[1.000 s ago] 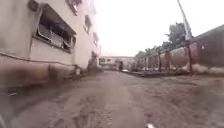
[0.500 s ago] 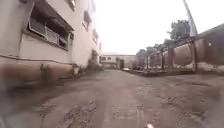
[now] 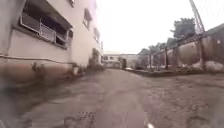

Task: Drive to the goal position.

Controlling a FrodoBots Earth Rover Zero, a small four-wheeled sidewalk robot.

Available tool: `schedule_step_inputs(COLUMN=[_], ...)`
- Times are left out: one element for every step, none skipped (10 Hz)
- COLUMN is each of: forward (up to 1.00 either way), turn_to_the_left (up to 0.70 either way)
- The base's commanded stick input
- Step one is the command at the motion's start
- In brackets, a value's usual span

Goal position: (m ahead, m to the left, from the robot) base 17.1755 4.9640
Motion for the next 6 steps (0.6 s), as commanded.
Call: schedule_step_inputs(forward=[1.0, 1.0, 1.0, 1.0, 1.0, 1.0], turn_to_the_left=[-0.01, -0.01, -0.01, -0.01, -0.01, -0.01])
